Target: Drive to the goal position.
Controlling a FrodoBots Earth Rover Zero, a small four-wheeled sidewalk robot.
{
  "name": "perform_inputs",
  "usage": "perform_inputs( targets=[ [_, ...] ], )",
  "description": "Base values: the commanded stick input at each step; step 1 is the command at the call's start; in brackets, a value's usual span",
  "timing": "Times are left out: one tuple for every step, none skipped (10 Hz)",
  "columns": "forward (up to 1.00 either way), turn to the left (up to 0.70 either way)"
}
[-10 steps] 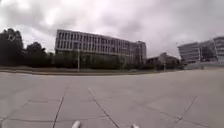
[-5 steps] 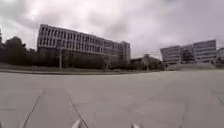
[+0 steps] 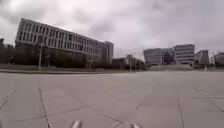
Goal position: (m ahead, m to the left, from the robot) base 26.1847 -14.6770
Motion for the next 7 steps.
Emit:
perform_inputs(
  targets=[
    [0.70, -0.35],
    [0.70, -0.35],
    [0.70, -0.26],
    [0.70, 0.00],
    [0.70, 0.00],
    [0.70, 0.00],
    [0.70, 0.00]
  ],
)
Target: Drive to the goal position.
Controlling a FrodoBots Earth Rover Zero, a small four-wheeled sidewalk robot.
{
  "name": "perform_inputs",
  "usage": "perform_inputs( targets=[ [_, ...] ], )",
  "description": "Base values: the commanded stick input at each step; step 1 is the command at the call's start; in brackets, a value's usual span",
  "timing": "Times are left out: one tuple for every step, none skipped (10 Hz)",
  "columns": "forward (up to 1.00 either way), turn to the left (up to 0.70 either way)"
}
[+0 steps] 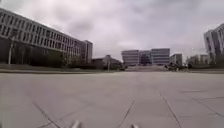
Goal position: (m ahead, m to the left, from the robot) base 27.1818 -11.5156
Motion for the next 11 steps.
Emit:
perform_inputs(
  targets=[
    [0.70, 0.00],
    [0.70, 0.00],
    [0.70, 0.00],
    [0.70, 0.00],
    [0.70, 0.00],
    [0.70, 0.00],
    [0.70, 0.00],
    [0.70, 0.00],
    [0.70, 0.00],
    [0.70, 0.00],
    [0.70, -0.06]
  ],
)
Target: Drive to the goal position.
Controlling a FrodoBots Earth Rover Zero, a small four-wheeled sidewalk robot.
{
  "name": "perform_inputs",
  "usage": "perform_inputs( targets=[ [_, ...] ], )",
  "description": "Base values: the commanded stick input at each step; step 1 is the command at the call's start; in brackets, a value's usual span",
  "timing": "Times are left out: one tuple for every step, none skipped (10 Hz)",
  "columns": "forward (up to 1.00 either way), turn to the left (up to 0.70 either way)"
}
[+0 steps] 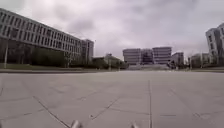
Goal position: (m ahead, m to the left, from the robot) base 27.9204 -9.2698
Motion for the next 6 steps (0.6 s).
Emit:
perform_inputs(
  targets=[
    [0.70, -0.23],
    [0.70, -0.32],
    [0.70, -0.35],
    [0.70, -0.10],
    [0.70, 0.00],
    [0.70, 0.00]
  ],
)
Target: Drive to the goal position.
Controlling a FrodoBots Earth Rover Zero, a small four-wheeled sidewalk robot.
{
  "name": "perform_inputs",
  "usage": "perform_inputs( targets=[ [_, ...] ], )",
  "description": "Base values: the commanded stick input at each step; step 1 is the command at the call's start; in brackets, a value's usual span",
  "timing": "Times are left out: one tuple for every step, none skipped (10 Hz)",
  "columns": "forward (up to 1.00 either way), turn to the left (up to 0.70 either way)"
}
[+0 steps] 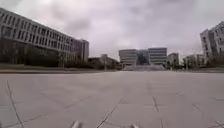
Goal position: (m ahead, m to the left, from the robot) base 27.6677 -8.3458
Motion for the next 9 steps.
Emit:
perform_inputs(
  targets=[
    [0.70, 0.00],
    [0.70, 0.00],
    [0.70, 0.00],
    [0.70, 0.00],
    [0.70, 0.00],
    [0.70, 0.00],
    [0.70, 0.00],
    [0.70, 0.00],
    [0.70, 0.00]
  ],
)
